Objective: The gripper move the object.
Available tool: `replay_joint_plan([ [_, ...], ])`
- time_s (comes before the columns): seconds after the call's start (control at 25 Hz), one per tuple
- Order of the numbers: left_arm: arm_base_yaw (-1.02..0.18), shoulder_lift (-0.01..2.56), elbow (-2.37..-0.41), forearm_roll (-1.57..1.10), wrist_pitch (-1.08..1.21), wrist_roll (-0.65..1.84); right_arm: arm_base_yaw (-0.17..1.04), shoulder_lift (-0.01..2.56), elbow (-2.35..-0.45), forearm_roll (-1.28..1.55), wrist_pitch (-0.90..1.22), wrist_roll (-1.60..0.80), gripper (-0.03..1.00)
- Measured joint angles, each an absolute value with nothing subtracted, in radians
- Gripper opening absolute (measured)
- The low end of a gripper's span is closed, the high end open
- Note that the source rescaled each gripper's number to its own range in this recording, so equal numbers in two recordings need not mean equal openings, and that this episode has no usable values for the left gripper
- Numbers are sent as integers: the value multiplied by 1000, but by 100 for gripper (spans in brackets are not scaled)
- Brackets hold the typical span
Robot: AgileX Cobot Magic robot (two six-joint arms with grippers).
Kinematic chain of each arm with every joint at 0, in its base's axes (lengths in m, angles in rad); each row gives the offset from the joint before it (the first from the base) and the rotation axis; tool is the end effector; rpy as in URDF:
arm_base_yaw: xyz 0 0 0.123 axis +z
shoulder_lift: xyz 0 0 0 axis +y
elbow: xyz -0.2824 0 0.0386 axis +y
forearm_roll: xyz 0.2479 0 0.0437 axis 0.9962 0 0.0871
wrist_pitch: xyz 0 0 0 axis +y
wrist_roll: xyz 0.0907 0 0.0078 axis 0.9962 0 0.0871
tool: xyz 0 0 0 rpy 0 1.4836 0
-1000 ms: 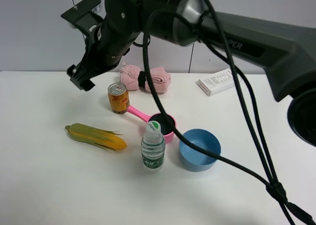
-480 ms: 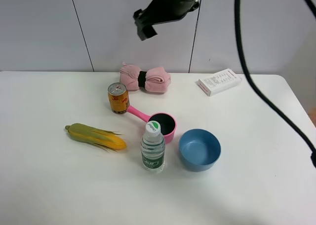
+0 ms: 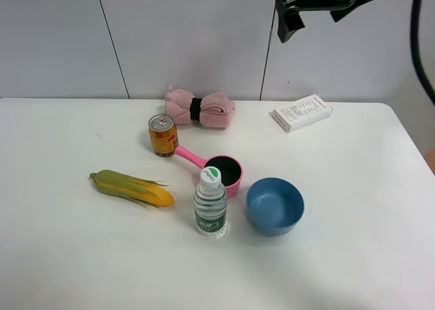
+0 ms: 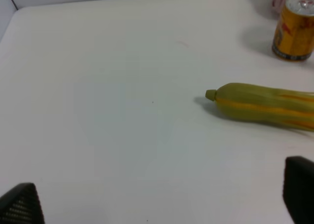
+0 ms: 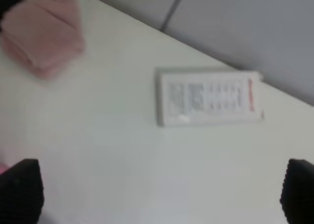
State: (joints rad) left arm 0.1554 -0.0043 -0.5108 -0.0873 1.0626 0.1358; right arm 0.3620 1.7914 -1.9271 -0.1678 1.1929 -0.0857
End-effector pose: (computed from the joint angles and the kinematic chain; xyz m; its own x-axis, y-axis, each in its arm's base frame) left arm -0.0059 -0.0079 0.2802 -0.4436 0.0245 -0.8959 -0.0457 0.9977 0.0499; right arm 0.3700 0.1250 0.3929 -0.7210 -0.4289 -0.5442 -0.3777 0.9017 -0.2102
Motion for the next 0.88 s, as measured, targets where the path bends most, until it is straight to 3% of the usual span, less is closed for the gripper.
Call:
replay_joint_plan([
  [0.52,155,-4,-511,-87,1063,136,173,1377,-1368,-174,1038,0,95],
  [0.88,155,-4,-511,-87,1063,136,153,903,-901,-162,938,39,95],
])
